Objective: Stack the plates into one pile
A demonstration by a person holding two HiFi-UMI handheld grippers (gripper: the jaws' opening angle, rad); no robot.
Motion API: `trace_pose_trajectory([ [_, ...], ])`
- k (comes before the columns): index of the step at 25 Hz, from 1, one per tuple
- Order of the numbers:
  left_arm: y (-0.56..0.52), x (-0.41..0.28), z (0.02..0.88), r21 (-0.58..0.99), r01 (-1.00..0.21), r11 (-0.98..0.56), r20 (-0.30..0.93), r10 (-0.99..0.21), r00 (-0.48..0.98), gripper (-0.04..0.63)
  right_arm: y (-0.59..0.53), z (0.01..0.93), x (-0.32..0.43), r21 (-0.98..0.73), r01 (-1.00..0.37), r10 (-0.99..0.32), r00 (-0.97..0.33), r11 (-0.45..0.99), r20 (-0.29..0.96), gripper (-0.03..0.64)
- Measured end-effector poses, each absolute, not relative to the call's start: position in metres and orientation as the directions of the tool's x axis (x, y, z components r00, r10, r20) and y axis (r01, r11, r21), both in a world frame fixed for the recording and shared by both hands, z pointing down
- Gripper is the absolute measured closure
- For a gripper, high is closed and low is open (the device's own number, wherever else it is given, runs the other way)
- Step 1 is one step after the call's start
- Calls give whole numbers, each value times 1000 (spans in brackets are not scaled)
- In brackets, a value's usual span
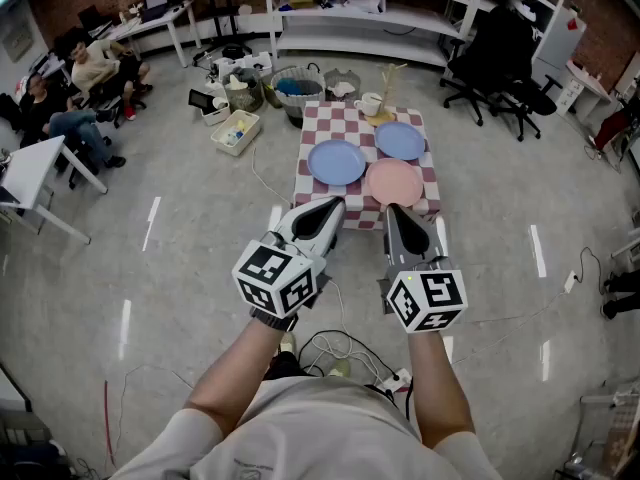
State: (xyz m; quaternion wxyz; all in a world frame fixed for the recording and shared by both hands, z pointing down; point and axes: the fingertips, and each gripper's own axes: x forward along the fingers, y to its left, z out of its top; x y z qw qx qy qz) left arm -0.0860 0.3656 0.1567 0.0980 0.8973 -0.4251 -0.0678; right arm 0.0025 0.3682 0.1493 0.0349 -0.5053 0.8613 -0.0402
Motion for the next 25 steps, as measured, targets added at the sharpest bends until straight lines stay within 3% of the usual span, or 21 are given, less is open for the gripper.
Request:
trace_pose_trajectory([
  [25, 373, -61, 161, 217, -765, -606, -23, -787, 617, 589, 381, 145, 39, -180, -840, -858, -508, 512, -70, 607],
])
